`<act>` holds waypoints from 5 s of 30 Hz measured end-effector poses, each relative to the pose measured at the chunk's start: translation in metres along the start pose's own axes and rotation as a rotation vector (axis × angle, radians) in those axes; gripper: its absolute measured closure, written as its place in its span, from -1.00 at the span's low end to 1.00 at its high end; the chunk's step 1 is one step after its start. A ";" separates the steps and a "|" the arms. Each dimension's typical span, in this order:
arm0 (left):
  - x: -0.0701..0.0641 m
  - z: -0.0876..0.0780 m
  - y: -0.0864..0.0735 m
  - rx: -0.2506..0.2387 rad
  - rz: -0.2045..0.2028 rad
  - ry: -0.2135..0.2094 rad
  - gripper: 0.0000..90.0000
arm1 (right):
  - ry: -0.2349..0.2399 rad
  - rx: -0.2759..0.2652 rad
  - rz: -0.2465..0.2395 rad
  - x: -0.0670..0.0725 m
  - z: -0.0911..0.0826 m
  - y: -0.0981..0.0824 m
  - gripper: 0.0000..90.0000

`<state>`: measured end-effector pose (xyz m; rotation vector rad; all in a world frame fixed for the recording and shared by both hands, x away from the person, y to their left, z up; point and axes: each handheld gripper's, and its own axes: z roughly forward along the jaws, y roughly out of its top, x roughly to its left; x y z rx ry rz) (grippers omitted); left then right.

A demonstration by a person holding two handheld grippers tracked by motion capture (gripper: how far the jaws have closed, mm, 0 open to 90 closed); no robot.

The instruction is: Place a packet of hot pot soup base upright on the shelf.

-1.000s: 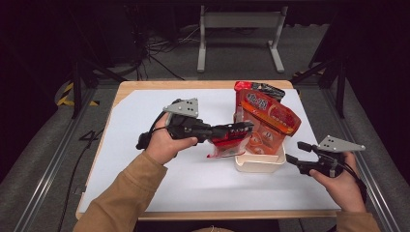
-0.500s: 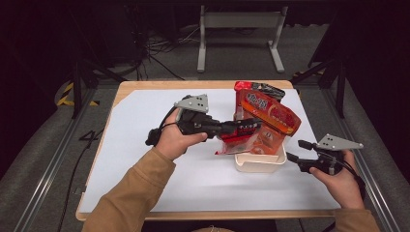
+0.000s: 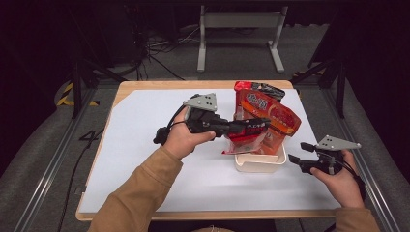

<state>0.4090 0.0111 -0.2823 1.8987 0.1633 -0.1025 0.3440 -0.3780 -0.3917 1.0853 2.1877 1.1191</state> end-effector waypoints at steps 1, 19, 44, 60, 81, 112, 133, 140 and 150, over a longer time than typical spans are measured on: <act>0.000 0.002 0.000 -0.001 0.002 -0.004 0.99 | 0.001 0.002 0.004 0.000 0.000 -0.001 -0.31; 0.004 0.036 0.000 0.007 0.042 -0.036 0.98 | -0.005 0.000 0.024 -0.006 0.000 -0.005 -0.30; 0.011 0.076 -0.012 0.004 0.050 -0.049 0.98 | 0.001 0.007 0.036 -0.007 0.001 -0.008 -0.31; 0.015 0.096 -0.026 0.009 0.038 -0.049 0.98 | 0.006 0.006 0.038 -0.008 0.001 -0.009 -0.31; 0.019 0.081 -0.043 0.016 0.009 0.005 0.24 | 0.006 0.013 0.042 -0.007 0.003 -0.010 -0.35; -0.005 -0.048 -0.075 0.046 -0.086 0.286 -0.49 | 0.020 -0.040 0.003 -0.002 0.005 -0.010 -0.50; -0.015 -0.144 -0.151 0.069 -0.165 0.520 -0.59 | 0.020 -0.045 -0.002 -0.001 0.012 -0.018 -0.58; -0.016 -0.154 -0.167 0.042 -0.198 0.555 -0.60 | 0.014 -0.052 -0.004 -0.003 0.013 -0.020 -0.59; -0.015 -0.161 -0.174 0.039 -0.234 0.576 -0.61 | 0.009 -0.056 -0.011 -0.002 0.014 -0.020 -0.60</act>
